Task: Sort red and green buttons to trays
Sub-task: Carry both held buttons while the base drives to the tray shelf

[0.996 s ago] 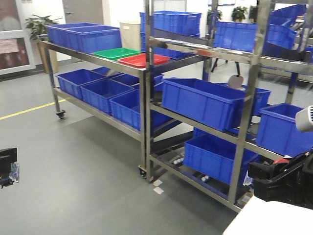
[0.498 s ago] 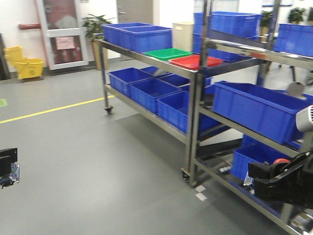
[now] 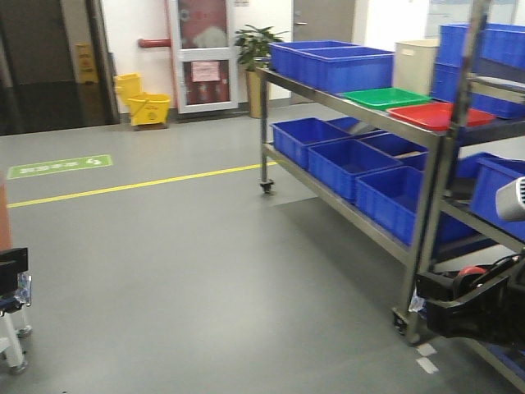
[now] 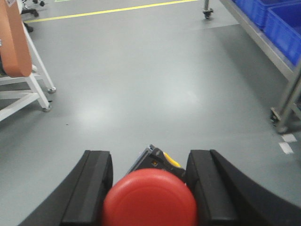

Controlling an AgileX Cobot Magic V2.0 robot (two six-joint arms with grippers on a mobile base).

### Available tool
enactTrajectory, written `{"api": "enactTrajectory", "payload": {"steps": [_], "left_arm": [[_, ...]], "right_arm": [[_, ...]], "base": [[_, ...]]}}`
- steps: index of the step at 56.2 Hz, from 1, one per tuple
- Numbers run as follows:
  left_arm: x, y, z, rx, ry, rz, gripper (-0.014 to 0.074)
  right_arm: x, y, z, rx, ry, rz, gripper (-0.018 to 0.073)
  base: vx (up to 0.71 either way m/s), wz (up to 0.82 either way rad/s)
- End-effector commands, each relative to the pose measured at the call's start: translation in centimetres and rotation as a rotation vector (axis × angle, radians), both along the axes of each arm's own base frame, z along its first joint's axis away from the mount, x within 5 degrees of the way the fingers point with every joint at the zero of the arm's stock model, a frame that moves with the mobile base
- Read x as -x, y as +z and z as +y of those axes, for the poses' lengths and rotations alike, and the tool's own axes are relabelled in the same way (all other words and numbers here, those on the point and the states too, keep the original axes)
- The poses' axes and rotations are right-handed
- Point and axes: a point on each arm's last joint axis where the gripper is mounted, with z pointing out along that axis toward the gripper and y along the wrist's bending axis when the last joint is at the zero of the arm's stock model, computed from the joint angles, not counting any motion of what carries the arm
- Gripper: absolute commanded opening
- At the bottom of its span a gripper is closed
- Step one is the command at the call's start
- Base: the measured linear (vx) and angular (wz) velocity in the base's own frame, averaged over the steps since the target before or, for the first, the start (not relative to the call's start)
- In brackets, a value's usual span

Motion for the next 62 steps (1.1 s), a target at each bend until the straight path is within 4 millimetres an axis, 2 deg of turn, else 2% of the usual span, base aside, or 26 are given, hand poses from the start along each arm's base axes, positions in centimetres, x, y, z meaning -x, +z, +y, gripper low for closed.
{"api": "enactTrajectory", "payload": {"steps": [1,24,62], "left_arm": [[0.16,1.77,-0.12,0.031,-0.021,-0.114,0.0003],[0.16,1.78,-0.12,0.031,-0.021,-0.114,0.0003],[0.14,1.76,-0.13,0.031,-0.021,-0.113,0.0003]], "right_arm": [[0.17,2.14,-0.10,-0.029,0.010,-0.126,-0.0009],[0.18,2.15,-0.08,-0.030,0.011,-0.127,-0.0009],[0.20,2.12,-0.04,-0.029,0.012,-0.123,-0.0009]], "base": [[0.20,0.38],[0.23,0.27],[0.31,0.08]]}}
